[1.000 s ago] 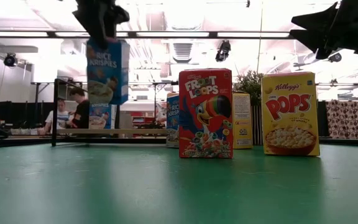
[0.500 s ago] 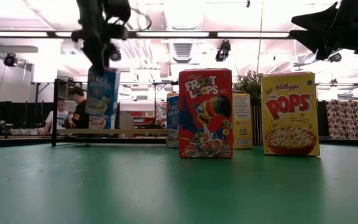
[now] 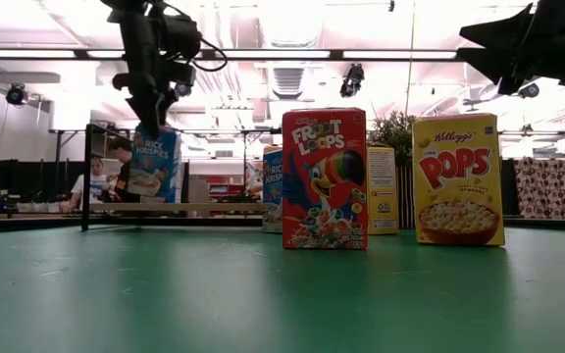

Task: Stack cereal on shelf
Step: Put the bottom blue cereal box aligned with the other blue cereal box on the shelf

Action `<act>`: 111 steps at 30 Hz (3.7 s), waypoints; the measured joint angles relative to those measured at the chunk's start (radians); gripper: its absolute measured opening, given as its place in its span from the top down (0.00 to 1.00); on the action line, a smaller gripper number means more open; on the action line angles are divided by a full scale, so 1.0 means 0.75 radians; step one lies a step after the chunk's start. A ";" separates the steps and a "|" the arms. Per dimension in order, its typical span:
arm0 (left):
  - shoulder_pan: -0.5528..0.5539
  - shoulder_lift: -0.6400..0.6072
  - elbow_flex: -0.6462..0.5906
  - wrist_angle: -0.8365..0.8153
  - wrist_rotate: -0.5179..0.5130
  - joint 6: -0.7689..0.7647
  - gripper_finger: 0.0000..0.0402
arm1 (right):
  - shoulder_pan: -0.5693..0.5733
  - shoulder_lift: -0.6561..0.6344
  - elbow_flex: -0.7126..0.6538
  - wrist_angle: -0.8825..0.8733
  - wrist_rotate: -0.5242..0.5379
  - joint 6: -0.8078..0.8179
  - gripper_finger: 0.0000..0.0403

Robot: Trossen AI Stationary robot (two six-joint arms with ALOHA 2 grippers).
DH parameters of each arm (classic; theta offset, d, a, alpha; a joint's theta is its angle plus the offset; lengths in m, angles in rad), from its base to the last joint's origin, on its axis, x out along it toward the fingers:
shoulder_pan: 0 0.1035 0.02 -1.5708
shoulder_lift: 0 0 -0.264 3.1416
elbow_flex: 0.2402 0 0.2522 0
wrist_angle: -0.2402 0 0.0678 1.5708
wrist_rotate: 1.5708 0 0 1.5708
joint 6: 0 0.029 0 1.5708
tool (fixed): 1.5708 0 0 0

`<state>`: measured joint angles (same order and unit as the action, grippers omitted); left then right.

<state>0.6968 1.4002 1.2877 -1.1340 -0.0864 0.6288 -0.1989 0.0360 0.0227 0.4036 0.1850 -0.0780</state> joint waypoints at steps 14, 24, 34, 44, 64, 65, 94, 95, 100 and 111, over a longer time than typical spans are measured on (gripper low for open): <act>0.027 0.001 -0.002 0.019 -0.003 0.023 0.53 | 0.000 0.000 0.000 -0.003 0.000 -0.001 0.32; 0.025 0.001 0.014 0.011 -0.009 0.005 0.51 | 0.000 0.000 0.000 -0.003 0.000 -0.001 0.32; -0.068 -0.006 0.127 0.103 0.173 -0.249 0.52 | 0.000 0.000 0.000 -0.003 0.000 -0.002 0.32; -0.209 -0.003 0.091 0.173 0.173 -0.308 0.70 | 0.000 0.000 0.000 -0.003 0.000 -0.001 0.32; -0.182 -0.007 -0.123 0.245 -0.119 -0.287 1.00 | 0.000 0.000 0.000 -0.003 0.000 0.011 0.32; -0.177 -0.007 -0.130 0.247 -0.120 -0.287 1.00 | 0.000 0.000 0.000 -0.004 0.000 0.011 0.32; -0.176 -0.010 -0.140 0.340 -0.248 -0.292 1.00 | 0.000 0.000 0.000 -0.006 0.000 0.004 0.32; -0.175 -0.010 -0.140 0.325 -0.252 -0.292 1.00 | 0.000 0.000 0.000 -0.006 0.000 0.004 0.32; -0.173 -0.010 -0.141 0.317 -0.287 -0.289 1.00 | 0.000 0.000 0.000 -0.006 0.000 0.009 0.32; -0.189 -0.015 -0.097 0.300 -0.313 -0.315 1.00 | 0.000 0.000 0.000 -0.006 0.000 0.009 0.32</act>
<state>0.5551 1.3892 1.2146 -0.9088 -0.3215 0.3927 -0.1989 0.0360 0.0227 0.3992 0.1852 -0.0711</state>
